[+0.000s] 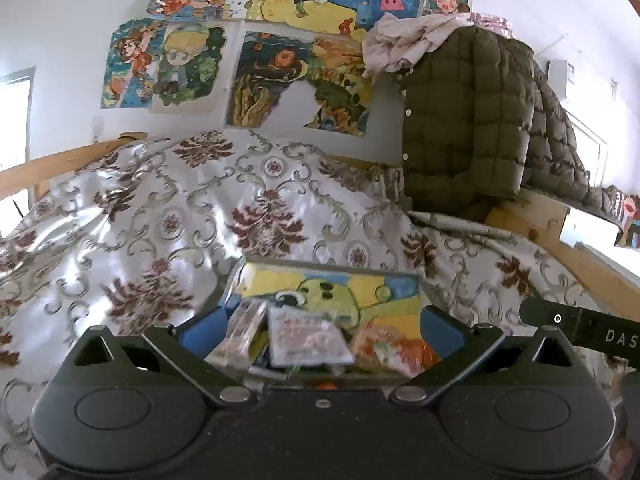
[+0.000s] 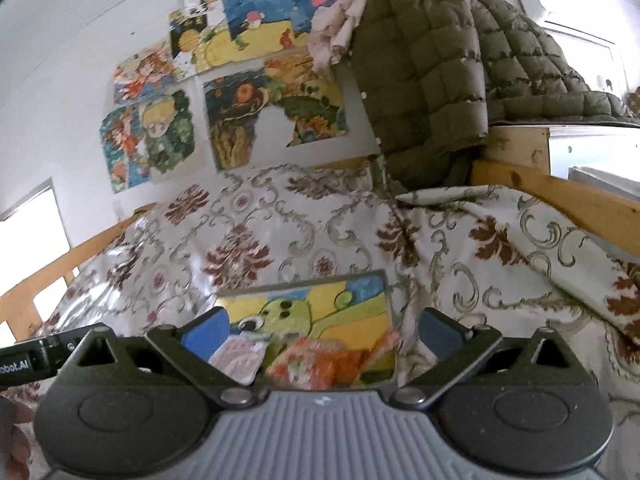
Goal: Organize snacks
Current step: 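Lift both open tools out of the tray and back away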
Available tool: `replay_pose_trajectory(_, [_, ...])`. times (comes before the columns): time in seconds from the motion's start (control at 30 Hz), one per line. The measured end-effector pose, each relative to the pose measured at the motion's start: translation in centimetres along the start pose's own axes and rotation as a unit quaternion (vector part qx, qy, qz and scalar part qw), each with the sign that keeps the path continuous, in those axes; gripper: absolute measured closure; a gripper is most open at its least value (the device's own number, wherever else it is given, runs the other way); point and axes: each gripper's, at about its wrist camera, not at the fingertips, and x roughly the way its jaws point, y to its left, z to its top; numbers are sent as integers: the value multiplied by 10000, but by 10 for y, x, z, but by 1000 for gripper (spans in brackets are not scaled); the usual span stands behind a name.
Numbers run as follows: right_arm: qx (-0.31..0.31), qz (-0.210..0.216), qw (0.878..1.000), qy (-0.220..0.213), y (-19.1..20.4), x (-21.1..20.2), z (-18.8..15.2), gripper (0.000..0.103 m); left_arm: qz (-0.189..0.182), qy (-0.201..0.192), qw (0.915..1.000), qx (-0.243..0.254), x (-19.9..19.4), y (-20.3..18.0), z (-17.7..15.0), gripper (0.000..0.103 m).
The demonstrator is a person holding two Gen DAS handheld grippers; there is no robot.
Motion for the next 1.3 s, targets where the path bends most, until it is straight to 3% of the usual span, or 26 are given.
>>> replay_pose_trajectory(0.4, [-747, 3, 9968, 276, 32, -60, -49, 0, 268, 336, 9991, 40, -52, 9, -50, 1])
replay_pose_trajectory(0.7, [-630, -124, 9968, 468, 33, -92, -74, 0, 358, 382, 9986, 35, -79, 16, -79, 1])
replay_pose_trajectory(1.1, [-876, -332, 9917, 883, 52, -104, -98, 0, 738, 883, 9931, 216, -85, 27, -111, 1])
replay_pose_trajectory(1.3, [-1109, -359, 9876, 1049, 64, -101, -106, 0, 834, 908, 9920, 258, -86, 27, -113, 1])
